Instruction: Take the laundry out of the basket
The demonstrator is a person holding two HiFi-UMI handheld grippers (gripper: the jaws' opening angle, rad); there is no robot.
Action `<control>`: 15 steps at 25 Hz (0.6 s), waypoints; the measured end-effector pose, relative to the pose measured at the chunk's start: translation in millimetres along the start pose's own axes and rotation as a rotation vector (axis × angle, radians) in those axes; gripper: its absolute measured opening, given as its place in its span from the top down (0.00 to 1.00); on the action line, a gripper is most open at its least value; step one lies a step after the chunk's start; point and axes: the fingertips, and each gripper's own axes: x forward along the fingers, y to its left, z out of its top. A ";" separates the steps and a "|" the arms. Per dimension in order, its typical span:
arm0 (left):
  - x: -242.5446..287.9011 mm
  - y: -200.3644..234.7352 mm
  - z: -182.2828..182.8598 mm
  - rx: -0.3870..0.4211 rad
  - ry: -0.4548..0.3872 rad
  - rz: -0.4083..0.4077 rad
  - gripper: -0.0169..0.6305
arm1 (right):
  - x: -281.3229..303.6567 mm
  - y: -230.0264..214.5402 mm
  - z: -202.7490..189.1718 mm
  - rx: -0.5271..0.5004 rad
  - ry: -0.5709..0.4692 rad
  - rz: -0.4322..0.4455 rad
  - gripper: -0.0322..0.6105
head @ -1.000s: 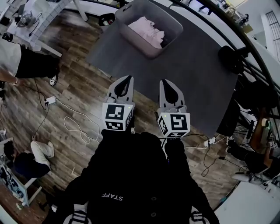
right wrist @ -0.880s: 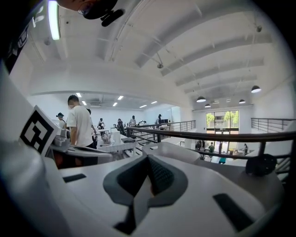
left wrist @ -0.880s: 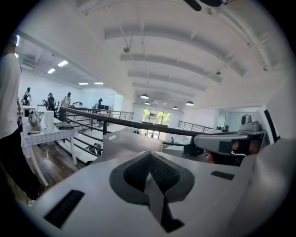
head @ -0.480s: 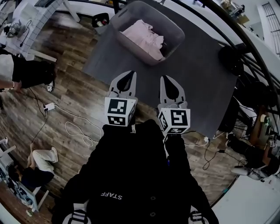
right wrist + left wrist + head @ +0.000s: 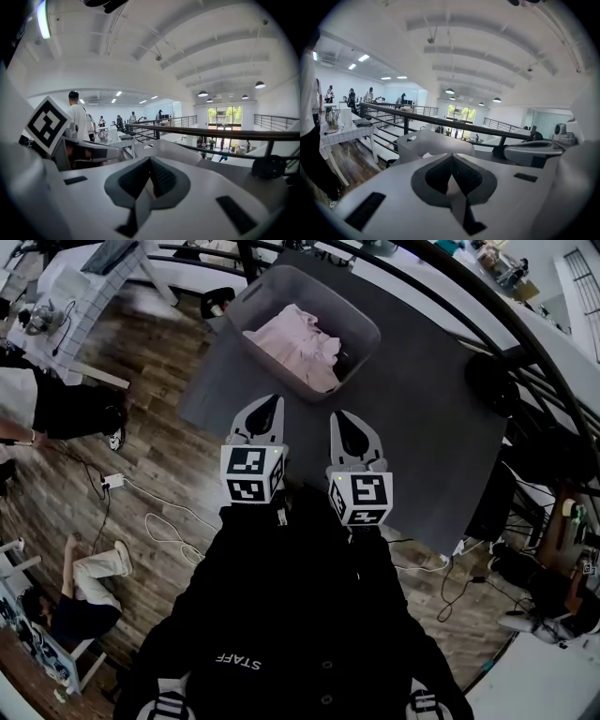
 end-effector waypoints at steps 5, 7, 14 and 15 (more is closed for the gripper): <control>32.8 -7.1 11.6 -0.017 0.055 0.008 0.97 | 10.6 -23.1 1.3 -0.011 0.042 0.016 0.93; 43.9 -11.0 13.0 -0.011 0.071 0.008 0.97 | 15.3 -34.1 2.4 -0.009 0.052 0.013 0.93; 84.5 -14.1 21.8 0.007 0.108 0.001 0.97 | 50.2 -70.6 5.9 0.003 0.112 -0.006 0.93; 90.2 -13.4 22.4 0.007 0.115 0.001 0.97 | 56.5 -74.9 5.8 0.011 0.124 -0.006 0.93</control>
